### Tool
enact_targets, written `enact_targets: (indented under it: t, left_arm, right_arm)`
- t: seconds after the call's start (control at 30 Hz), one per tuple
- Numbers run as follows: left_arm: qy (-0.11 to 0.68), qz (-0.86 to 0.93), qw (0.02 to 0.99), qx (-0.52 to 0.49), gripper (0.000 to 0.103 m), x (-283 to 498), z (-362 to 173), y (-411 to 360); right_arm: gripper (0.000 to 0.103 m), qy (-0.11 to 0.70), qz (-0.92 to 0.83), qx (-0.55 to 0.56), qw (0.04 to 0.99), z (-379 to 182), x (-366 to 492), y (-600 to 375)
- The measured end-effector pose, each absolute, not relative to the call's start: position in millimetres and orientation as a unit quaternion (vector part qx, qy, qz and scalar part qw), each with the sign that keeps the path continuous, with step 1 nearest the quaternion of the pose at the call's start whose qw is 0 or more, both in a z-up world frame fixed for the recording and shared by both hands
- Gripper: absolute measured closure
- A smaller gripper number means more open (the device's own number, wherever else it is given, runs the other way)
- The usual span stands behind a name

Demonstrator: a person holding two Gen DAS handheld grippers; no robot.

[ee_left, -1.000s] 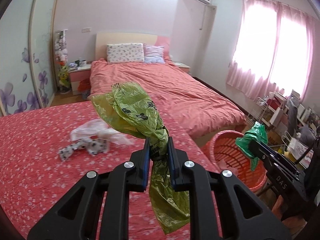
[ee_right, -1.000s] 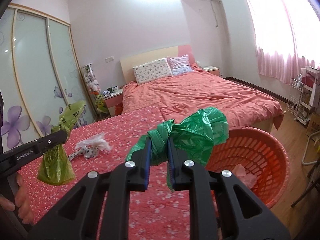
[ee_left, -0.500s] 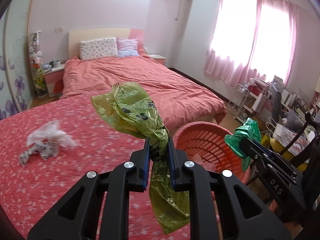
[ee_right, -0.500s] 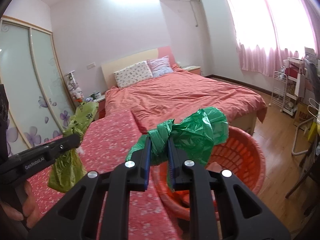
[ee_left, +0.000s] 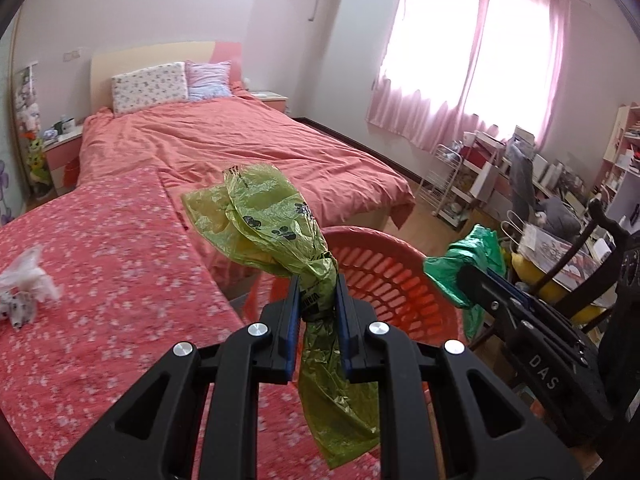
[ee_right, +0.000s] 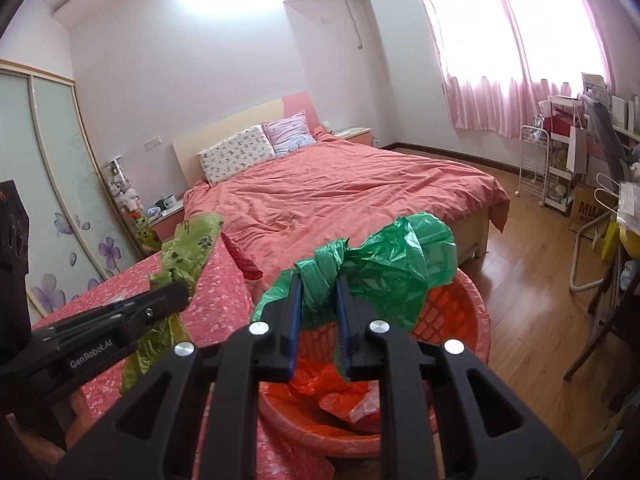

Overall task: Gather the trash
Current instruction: 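Open both tools to drop the green and lime-green bags into the basket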

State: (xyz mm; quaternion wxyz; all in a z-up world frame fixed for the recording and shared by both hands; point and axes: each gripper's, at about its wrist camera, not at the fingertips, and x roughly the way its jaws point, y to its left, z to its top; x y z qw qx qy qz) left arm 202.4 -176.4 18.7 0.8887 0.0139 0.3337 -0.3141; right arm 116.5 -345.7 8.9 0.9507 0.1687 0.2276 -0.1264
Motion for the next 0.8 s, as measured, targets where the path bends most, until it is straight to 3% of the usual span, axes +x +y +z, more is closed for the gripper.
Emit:
enact_targets:
  t: [0.57,0.7,0.8]
  left_arm:
    - [0.369,-0.336,0.866,0.02,0.086,215.1,-7.5,-206.4]
    - [0.38,-0.328,0.865,0.021,0.072,218.5,-13.7,-205.3]
    - [0.388,-0.317,0.865,0.016,0.06,221.9,-16.8,-199.4]
  right_arm:
    - [0.081,0.238,-0.129,0.2,0.942,-12.3,141.1,-371.7]
    - [0.08,0.243,-0.126,0.209,0.939,-18.6,145.4,-375.1]
    - [0.068,0.244,-0.13,0.214,0.937,-22.3,145.5,-375.6]
